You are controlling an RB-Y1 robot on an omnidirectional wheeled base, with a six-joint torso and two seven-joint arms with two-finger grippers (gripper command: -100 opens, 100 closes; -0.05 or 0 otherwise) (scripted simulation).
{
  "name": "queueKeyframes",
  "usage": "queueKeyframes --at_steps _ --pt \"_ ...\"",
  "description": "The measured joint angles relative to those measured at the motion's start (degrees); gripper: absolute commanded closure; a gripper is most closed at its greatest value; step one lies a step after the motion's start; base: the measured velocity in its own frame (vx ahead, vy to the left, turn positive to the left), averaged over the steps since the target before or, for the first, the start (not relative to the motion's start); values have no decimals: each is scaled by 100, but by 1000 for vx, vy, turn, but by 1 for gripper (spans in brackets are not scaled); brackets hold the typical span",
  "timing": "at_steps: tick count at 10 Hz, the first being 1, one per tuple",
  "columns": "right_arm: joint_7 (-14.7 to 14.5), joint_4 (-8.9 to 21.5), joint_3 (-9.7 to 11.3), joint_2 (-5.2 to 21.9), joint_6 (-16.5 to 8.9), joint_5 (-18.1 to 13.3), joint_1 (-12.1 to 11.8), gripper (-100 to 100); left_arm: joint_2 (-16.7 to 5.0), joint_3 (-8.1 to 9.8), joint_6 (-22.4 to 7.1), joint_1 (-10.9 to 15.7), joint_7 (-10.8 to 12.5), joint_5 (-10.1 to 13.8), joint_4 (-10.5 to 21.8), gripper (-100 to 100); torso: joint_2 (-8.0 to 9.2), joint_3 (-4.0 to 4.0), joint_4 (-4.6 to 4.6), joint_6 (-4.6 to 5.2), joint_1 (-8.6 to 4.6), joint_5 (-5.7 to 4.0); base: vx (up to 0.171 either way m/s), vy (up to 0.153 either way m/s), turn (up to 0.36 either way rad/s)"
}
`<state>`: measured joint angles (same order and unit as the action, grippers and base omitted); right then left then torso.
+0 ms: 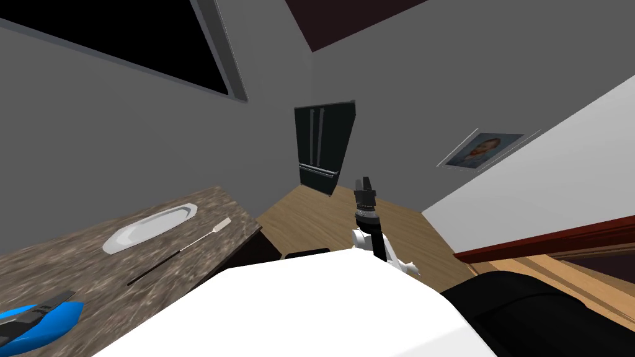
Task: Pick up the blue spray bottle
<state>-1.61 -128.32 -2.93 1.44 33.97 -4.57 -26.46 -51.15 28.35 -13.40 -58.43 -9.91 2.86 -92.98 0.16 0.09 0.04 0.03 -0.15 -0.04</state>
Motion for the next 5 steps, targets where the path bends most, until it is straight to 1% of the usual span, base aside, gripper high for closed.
queueKeyframes --at_steps 1,2,3,4,5 --pt "0 0 -1 0 0 0 -1 0 -25 13 72 -6 13 40 118 -100 1 1 0 -8 -3 -1 -7 -26 36" --pt "0 0 -1 0 0 0 -2 0 -19 -19 112 65 5 26 301 -100 -1 0 0 -10 3 1 -28 -54 -213" --pt "0 0 0 0 0 0 0 0 -76 -21 234 80 14 95 488 -100 2 1 0 -1 -4 -1 -25 -48 -124" --pt "0 0 -1 0 0 0 -1 0 -125 -12 318 80 31 147 656 -100 2 2 1 -8 -3 -1 -6 -19 35" --pt "0 0 -1 0 0 0 -2 0 -116 -16 350 96 30 146 772 -100 -1 0 0 -10 5 1 -16 -46 -180"
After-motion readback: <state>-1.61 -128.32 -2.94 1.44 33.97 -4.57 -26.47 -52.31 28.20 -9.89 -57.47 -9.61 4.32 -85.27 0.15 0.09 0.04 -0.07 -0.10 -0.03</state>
